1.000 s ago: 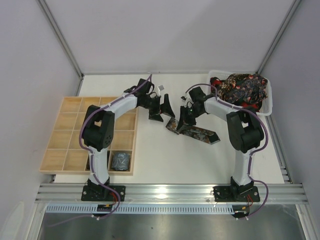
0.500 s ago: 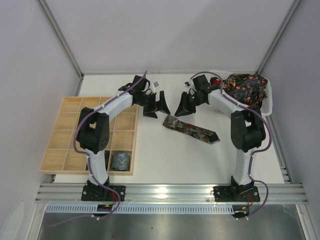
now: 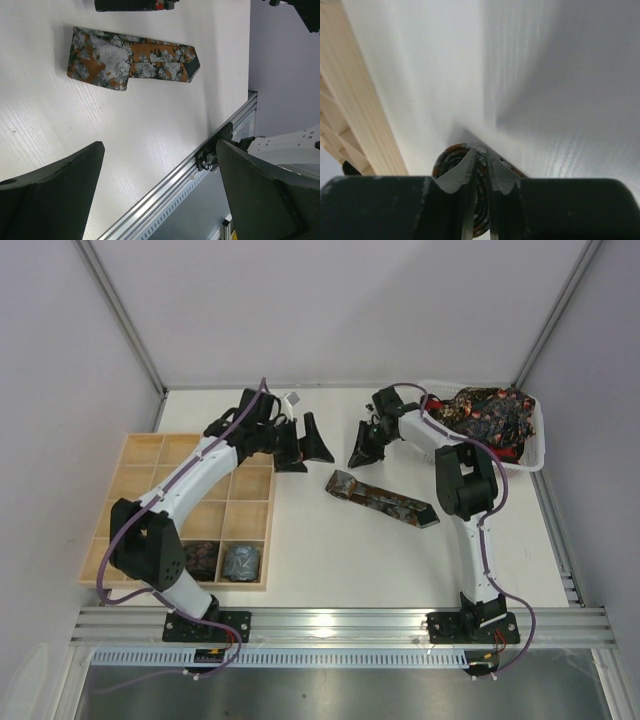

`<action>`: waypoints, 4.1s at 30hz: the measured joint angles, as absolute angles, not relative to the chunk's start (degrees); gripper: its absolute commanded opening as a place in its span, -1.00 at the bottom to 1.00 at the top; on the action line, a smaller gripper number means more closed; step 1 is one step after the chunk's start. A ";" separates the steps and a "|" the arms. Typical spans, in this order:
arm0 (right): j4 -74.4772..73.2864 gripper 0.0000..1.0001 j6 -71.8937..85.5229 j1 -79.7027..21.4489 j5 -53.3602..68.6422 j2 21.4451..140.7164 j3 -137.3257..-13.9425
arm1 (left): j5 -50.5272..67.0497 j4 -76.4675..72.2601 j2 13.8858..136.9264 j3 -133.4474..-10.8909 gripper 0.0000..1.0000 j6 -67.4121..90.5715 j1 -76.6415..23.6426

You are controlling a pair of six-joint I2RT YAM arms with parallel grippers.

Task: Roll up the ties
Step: Roll the tie

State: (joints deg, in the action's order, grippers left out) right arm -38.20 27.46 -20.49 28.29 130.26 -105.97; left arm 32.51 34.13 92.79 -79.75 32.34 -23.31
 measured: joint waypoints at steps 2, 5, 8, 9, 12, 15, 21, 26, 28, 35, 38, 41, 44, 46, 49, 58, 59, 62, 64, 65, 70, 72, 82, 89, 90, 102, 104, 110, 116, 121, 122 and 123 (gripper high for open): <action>-39.11 -0.67 27.42 -21.28 27.24 131.81 -105.97 | 31.75 34.20 91.15 -78.22 1.00 33.17 -23.64; -39.70 -0.68 27.31 -22.59 26.28 132.70 -105.97 | 31.64 34.46 89.78 -75.88 1.00 33.69 -23.86; -40.16 -0.70 26.96 -24.10 26.09 132.88 -105.97 | 31.66 34.85 89.06 -73.78 1.00 34.15 -23.88; -40.27 -0.70 26.89 -24.56 26.15 132.88 -105.97 | 31.68 34.94 88.90 -73.17 0.99 34.28 -23.88; -40.53 -0.72 26.26 -25.82 26.57 132.88 -105.86 | 31.79 35.14 88.51 -72.03 1.00 34.50 -23.88; -40.23 -0.74 25.54 -26.76 28.21 132.75 -104.29 | 32.21 35.27 88.09 -71.88 1.00 34.50 -23.88; -40.12 -0.75 23.90 -28.34 33.47 129.01 -95.61 | 33.52 35.29 87.44 -71.55 1.00 34.50 -23.88; -41.74 -0.75 22.33 -30.17 34.98 123.11 -87.05 | 34.63 35.22 86.87 -70.50 1.00 34.54 -23.88; -42.94 -0.74 21.80 -30.81 35.29 120.57 -85.23 | 35.07 35.16 86.74 -69.78 1.00 34.59 -23.88; -45.32 0.12 20.12 -29.02 33.39 113.16 -85.62 | 36.34 34.85 86.65 -68.16 1.00 35.20 -23.88; -45.56 0.52 19.79 -27.22 32.51 109.34 -85.45 | 36.82 34.65 86.65 -68.14 1.00 35.64 -23.88; -44.12 0.81 18.74 -26.37 32.42 103.35 -82.24 | 37.39 34.30 86.65 -68.14 1.00 35.99 -23.88; -42.28 0.93 18.15 -27.49 33.08 96.92 -75.24 | 38.04 33.74 86.65 -68.12 1.00 36.05 -23.88; -39.83 0.98 18.39 -28.69 33.58 94.13 -70.32 | 38.50 33.15 86.65 -67.88 1.00 36.10 -23.88; -35.64 0.99 19.84 -30.48 33.80 92.92 -63.59 | 39.00 32.36 86.65 -66.76 1.00 36.18 -23.90; -26.26 0.90 24.82 -32.60 29.76 93.62 -57.32 | 30.87 34.30 89.25 -65.36 0.57 37.58 -26.85; -25.41 0.89 24.91 -32.71 29.50 93.86 -57.32 | 29.98 34.33 90.50 -65.36 0.46 37.60 -27.29; -23.62 0.80 25.06 -32.91 29.02 95.11 -57.32 | 28.18 34.26 95.13 -65.47 0.39 37.74 -27.99; -23.29 0.78 25.06 -32.93 28.71 96.03 -57.32 | 26.76 34.30 98.48 -66.17 0.37 37.76 -28.16; -23.27 0.78 25.06 -32.93 28.53 96.38 -57.32 | 25.96 34.33 99.96 -66.74 0.37 37.71 -28.16; -23.20 0.68 25.02 -32.93 27.70 97.06 -57.32 | 24.34 34.22 106.80 -72.16 0.33 37.58 -28.16; -23.18 0.66 25.02 -32.95 27.59 97.10 -57.32 | 24.36 33.78 108.75 -74.02 0.33 37.54 -28.23; -24.73 0.72 25.67 -32.51 26.37 97.10 -58.61 | 21.02 33.69 109.97 -75.09 0.91 34.92 -30.02; -29.15 0.80 27.14 -26.39 26.35 89.93 -59.57 | 15.70 33.12 90.85 -65.30 1.00 32.80 -30.11; -29.78 0.80 27.20 -25.34 26.37 88.51 -59.83 | 15.51 32.47 89.08 -65.32 1.00 31.92 -30.28; -33.93 0.79 29.32 -4.34 31.33 72.86 -56.38 | 9.39 34.44 87.29 -68.62 0.99 -4.91 -52.45; -34.41 0.80 29.61 -2.79 32.12 71.24 -55.46 | 9.10 34.33 87.79 -69.14 1.00 -9.58 -53.19; -35.86 0.79 30.06 -2.50 33.41 68.90 -53.01 | 7.68 33.87 91.61 -69.60 1.00 -17.47 -52.86; -36.53 0.79 30.46 -2.50 33.95 67.59 -51.40 | 7.68 34.33 98.37 -71.61 1.00 -21.41 -52.88; -36.49 0.78 30.50 -2.50 34.06 67.59 -51.40 | 7.66 34.72 100.53 -72.64 1.00 -22.04 -52.88; -36.45 0.79 30.50 -2.50 34.17 67.59 -51.40 | 7.66 34.72 100.95 -72.99 1.00 -22.04 -52.88; -36.40 0.78 30.52 -2.50 34.22 67.59 -51.40 | 7.68 34.72 101.34 -73.38 1.00 -22.04 -52.88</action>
